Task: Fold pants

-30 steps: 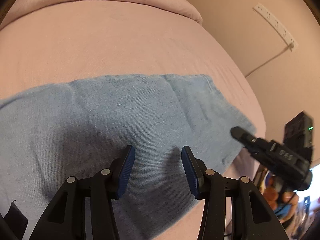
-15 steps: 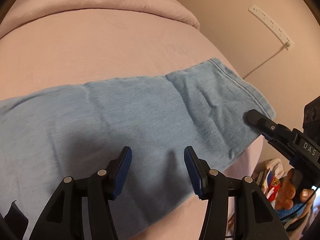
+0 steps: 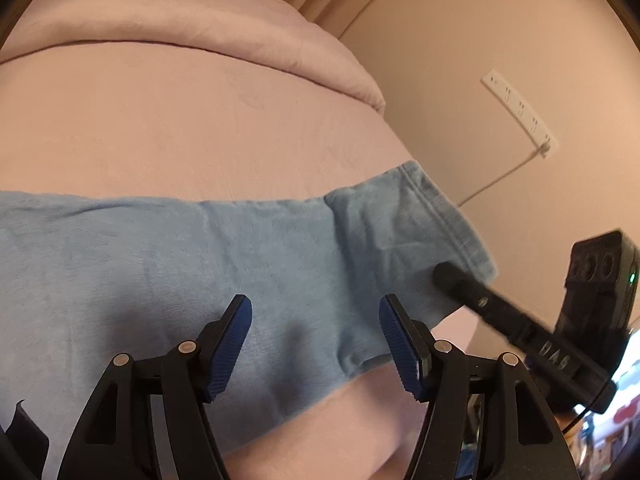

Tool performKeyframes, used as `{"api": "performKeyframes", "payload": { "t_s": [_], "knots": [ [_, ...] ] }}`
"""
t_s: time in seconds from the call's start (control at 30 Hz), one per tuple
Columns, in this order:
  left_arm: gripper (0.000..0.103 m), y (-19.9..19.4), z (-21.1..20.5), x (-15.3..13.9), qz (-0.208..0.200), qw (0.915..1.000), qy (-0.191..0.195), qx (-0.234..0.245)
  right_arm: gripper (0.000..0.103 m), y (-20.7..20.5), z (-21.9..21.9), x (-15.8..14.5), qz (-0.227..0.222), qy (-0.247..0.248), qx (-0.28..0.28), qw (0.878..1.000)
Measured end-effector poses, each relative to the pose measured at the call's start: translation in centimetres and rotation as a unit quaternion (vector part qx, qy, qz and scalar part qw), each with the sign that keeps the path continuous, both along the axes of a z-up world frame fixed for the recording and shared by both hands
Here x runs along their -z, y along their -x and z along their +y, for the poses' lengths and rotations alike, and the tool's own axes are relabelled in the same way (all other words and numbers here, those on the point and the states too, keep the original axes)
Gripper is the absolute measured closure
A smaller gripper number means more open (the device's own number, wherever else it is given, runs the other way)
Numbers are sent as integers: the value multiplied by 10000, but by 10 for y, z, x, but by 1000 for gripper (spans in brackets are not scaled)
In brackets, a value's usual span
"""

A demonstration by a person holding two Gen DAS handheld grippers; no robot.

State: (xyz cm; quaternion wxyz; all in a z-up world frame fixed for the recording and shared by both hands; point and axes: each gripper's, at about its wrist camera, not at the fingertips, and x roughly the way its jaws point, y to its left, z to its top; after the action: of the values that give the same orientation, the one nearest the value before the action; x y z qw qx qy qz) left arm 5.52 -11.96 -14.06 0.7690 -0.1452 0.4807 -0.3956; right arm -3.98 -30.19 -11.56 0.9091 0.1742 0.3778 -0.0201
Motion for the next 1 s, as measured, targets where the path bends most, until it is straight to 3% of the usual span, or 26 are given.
{"api": "performKeyframes", "payload": {
  "t_s": [0.27, 0.6, 0.73, 0.77, 0.8, 0.9, 1.0],
  "knots": [
    [37, -11, 17, -2, 292, 9970, 700, -161, 86, -9, 32, 5, 27, 533, -640, 9965],
    [36, -30, 9, 11, 641, 9960, 605, -156, 86, -21, 73, 36, 174, 1031, -1424, 9843],
    [36, -35, 8, 18, 741, 9956, 531, -197, 86, -22, 96, 45, 194, 1578, -1705, 9725],
    [41, -35, 8, 19, 707, 9962, 427, -260, 86, -23, 101, 48, 202, 1658, -1788, 9696],
    [58, -36, 8, 21, 669, 9966, 366, -309, 86, -24, 105, 50, 214, 1757, -1830, 9670],
    [94, -38, 13, 23, 580, 9973, 40, -445, 86, -27, 118, 57, 247, 2058, -1924, 9592],
    [97, -43, 26, 23, 591, 9964, 119, -598, 86, -28, 127, 57, 195, 2305, -1960, 9529]
  ]
}}
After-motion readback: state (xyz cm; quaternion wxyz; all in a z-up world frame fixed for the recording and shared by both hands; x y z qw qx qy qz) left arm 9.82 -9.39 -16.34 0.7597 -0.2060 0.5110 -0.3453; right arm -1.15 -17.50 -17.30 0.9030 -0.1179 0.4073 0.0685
